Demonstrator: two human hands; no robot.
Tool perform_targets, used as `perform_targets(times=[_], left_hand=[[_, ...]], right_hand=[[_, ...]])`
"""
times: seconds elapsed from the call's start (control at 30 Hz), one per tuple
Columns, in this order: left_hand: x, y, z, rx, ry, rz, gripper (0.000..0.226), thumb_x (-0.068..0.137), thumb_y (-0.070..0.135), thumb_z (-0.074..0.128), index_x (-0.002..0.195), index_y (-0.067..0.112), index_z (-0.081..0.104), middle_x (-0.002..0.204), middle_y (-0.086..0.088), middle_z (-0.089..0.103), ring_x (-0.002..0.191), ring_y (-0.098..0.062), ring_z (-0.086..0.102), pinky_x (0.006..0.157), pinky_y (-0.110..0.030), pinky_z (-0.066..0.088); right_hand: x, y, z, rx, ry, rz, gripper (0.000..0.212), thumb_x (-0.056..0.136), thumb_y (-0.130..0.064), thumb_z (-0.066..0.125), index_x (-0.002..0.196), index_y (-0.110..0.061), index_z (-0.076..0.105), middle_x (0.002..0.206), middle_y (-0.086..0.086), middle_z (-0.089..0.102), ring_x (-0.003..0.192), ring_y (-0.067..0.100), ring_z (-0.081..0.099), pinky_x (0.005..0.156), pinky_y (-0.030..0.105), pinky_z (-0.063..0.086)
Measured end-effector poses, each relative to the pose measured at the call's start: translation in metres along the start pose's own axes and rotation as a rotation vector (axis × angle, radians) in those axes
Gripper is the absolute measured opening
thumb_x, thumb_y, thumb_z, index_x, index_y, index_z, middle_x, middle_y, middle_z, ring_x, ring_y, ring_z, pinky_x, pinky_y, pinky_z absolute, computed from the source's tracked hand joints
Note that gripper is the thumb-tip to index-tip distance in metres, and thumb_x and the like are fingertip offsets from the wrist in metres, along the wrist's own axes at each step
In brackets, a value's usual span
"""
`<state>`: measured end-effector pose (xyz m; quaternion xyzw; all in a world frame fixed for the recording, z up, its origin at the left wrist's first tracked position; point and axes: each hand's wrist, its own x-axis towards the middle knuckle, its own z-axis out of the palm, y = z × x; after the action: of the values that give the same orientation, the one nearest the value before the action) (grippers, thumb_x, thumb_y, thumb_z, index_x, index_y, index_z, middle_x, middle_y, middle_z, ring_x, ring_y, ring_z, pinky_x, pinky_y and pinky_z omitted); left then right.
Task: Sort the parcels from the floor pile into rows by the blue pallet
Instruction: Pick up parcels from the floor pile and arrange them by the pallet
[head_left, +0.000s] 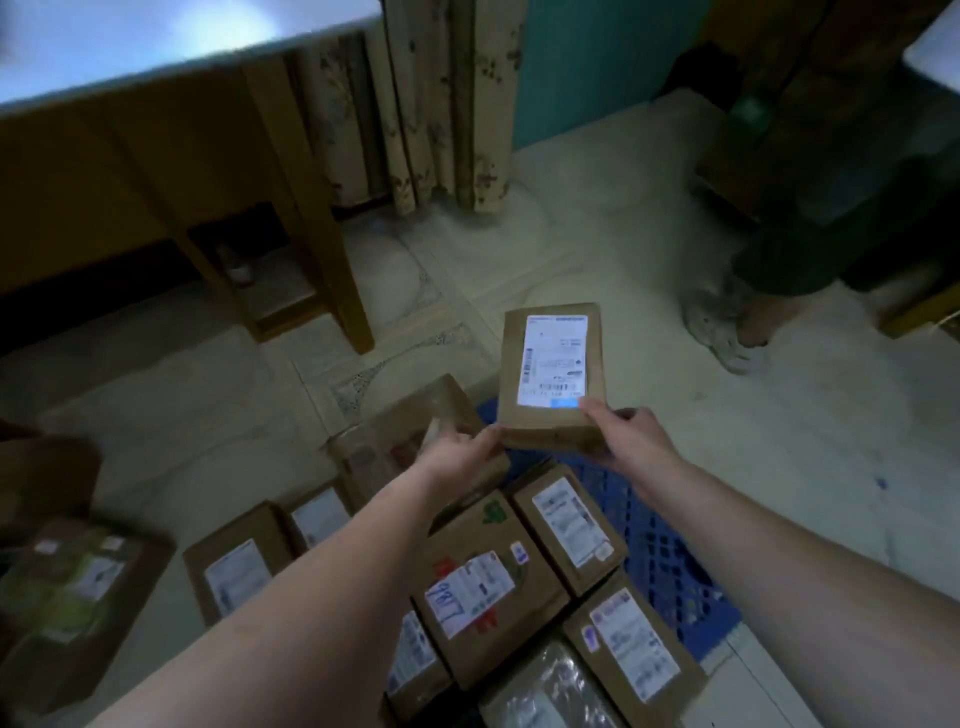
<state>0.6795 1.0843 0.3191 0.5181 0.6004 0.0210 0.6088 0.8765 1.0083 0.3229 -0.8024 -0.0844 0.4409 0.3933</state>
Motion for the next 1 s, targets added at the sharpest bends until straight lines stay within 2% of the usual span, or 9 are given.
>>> perform_targets(times=[0.1,0.23,0.4,0.5,0.63,0.77,0.83,0.93,1.0], left_hand=[[0.051,-0.03,0.023,0.322,0.048,0.037,0.054,0.094,0.052,0.052,0.135,0.018,0.044,0.127,-0.011,0.06,0.11,-0.03,0.061,0.093,-0.038,0.052],[0.123,-0.075,0.055,0.426,0.255,0.16,0.042,0.098,0.028,0.055,0.135,0.012,0.05,0.131,-0.014,0.056,0.112,-0.028,0.056,0.085,-0.024,0.043],[0.183,-0.121,0.09,0.802,0.502,0.271,0.062,0.09,0.046,0.021,0.131,0.015,0.056,0.12,-0.023,0.053,0.108,-0.042,0.052,0.088,-0.05,0.045],[0.199,-0.146,0.102,0.915,0.664,0.345,0.04,0.096,0.036,0.039,0.129,0.022,0.055,0.121,-0.017,0.051,0.11,-0.038,0.047,0.091,-0.048,0.041],[0.208,-0.175,0.106,0.882,0.76,0.452,0.042,0.099,0.04,0.037,0.138,0.029,0.05,0.131,-0.01,0.049,0.121,-0.035,0.041,0.099,-0.046,0.036],[0.209,-0.181,0.104,0.852,0.725,0.444,0.044,0.098,0.042,0.036,0.139,0.032,0.049,0.131,-0.009,0.048,0.121,-0.033,0.041,0.099,-0.044,0.036],[0.203,-0.176,0.098,0.843,0.654,0.428,0.047,0.097,0.041,0.037,0.141,0.031,0.048,0.133,-0.01,0.047,0.121,-0.034,0.04,0.099,-0.045,0.038],[0.186,-0.168,0.081,0.827,0.406,0.411,0.054,0.096,0.037,0.042,0.149,0.028,0.038,0.148,-0.013,0.036,0.132,-0.037,0.034,0.107,-0.046,0.036],[0.174,-0.165,0.06,0.802,0.274,0.368,0.058,0.099,0.036,0.044,0.154,0.027,0.026,0.159,-0.009,0.024,0.144,-0.03,0.024,0.116,-0.042,0.028]], right_hand=[[0.073,0.022,-0.009,-0.15,0.013,-0.015,0.058,0.08,-0.055,0.072,0.112,-0.011,0.049,0.112,0.009,0.059,0.095,0.029,0.066,0.085,0.046,0.059],[0.164,0.061,-0.002,-0.297,-0.045,-0.126,0.051,0.081,-0.061,0.065,0.106,-0.019,0.051,0.112,0.008,0.06,0.097,0.028,0.065,0.087,0.047,0.056],[0.242,0.11,0.022,-0.356,-0.222,-0.181,0.055,0.093,-0.05,0.06,0.134,-0.015,0.047,0.129,0.007,0.053,0.102,0.021,0.06,0.079,0.033,0.058],[0.276,0.13,0.038,-0.39,-0.334,-0.222,0.062,0.096,-0.048,0.055,0.147,-0.017,0.039,0.14,0.007,0.05,0.112,0.026,0.06,0.089,0.038,0.057],[0.299,0.142,0.058,-0.724,-0.433,-0.301,0.052,0.1,-0.047,0.045,0.144,-0.018,0.043,0.124,0.004,0.055,0.106,0.026,0.057,0.096,0.042,0.049],[0.308,0.144,0.076,-0.898,-0.425,-0.305,0.042,0.105,-0.031,0.042,0.141,-0.012,0.043,0.12,0.013,0.054,0.081,0.02,0.052,0.08,0.038,0.043],[0.299,0.137,0.078,-0.996,-0.378,-0.339,0.036,0.105,-0.024,0.041,0.137,-0.009,0.046,0.122,0.015,0.056,0.087,0.026,0.055,0.078,0.038,0.043],[0.28,0.123,0.074,-1.199,-0.339,-0.347,0.041,0.104,-0.016,0.042,0.142,-0.002,0.041,0.129,0.023,0.055,0.107,0.037,0.057,0.091,0.044,0.047],[0.259,0.11,0.076,-1.319,-0.289,-0.338,0.042,0.103,-0.013,0.042,0.142,0.004,0.037,0.105,0.022,0.058,0.084,0.032,0.055,0.075,0.042,0.046]])
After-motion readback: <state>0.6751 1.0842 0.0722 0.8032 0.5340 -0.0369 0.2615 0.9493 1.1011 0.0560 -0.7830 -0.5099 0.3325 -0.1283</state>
